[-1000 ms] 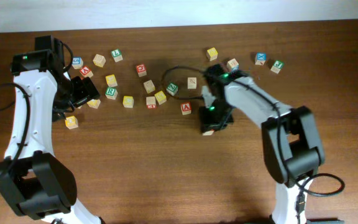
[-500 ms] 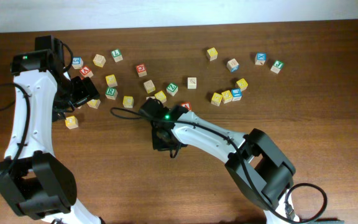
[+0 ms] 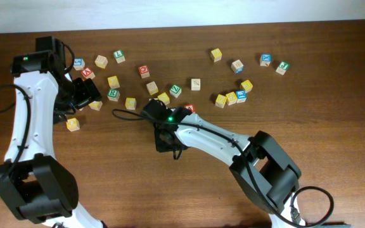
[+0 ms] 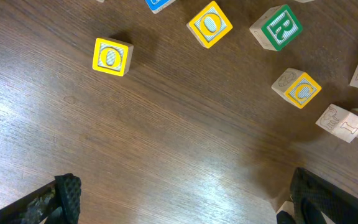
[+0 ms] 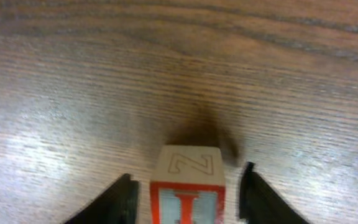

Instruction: Spell out ICRA

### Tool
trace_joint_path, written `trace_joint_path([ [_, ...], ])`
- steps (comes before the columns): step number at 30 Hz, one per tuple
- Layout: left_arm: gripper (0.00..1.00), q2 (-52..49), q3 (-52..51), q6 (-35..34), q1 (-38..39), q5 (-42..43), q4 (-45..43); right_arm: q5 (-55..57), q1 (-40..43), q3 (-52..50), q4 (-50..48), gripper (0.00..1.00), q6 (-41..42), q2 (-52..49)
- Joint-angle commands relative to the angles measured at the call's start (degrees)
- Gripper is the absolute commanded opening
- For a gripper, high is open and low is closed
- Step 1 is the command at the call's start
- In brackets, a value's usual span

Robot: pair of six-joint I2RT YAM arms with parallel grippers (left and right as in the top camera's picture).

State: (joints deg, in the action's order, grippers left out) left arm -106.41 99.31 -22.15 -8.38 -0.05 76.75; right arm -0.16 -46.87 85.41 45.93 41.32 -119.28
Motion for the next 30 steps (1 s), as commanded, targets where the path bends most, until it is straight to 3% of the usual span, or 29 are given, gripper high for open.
trace_joint_path([
  [1,0.99,-0.42,-0.07,-0.55,-0.15,-0.42,0.04,0.94,0.02,3.15,1.09,0.53,-1.97,-0.35],
  [6,0.99,-0.42,-0.07,-0.52,-0.15,-0.42,0.04,2.54,0.42,8.17,5.62,0.67,-5.33,-0.33],
  [12,0.99,-0.42,-0.07,-0.55,-0.15,-0.39,0.04,6.03,4.2,22.64,20.11,0.68,-7.39,-0.31],
  [13,0.99,-0.42,-0.07,-0.55,-0.15,-0.42,0.04,6.03,5.14,25.14,22.23,0.63,-8.52,-0.31],
  [14,0.99,-0.42,-0.07,-0.52,-0.15,-0.42,0.04,5.9,6.95,28.55,25.27,0.26,-9.57,-0.31],
  [15,0.99,-0.42,-0.07,-0.52,-0.15,-0.39,0.04,5.77,9.11,30.91,27.8,0.1,-11.15,-0.31],
  [16,0.99,-0.42,-0.07,-0.55,-0.15,-0.39,0.04,5.75,10.99,31.89,29.53,0.04,-12.11,-0.31],
  [18,0.99,-0.42,-0.07,-0.55,-0.15,-0.39,0.04,5.81,15.41,31.82,32.37,0.04,-12.66,-0.31],
  [22,0.99,-0.42,-0.07,-0.52,-0.15,-0.42,0.04,5.33,23.39,29.38,34.49,0.04,-15.63,-0.37],
  [27,0.99,-0.42,-0.07,-0.55,-0.15,-0.42,0.04,5.4,27.47,25.2,32.06,0.05,-17.73,-0.37],
  [28,0.99,-0.42,-0.07,-0.55,-0.15,-0.42,0.04,5.4,28.35,23.78,30.69,0.16,-19.71,-0.37],
  [29,0.99,-0.42,-0.07,-0.55,-0.15,-0.42,0.04,5.42,29.11,22.71,29.7,0.38,-20.17,-0.37],
  [30,0.99,-0.42,-0.07,-0.55,-0.15,-0.42,0.04,5.35,30.03,21.79,28.96,0.52,-20.13,-0.37],
])
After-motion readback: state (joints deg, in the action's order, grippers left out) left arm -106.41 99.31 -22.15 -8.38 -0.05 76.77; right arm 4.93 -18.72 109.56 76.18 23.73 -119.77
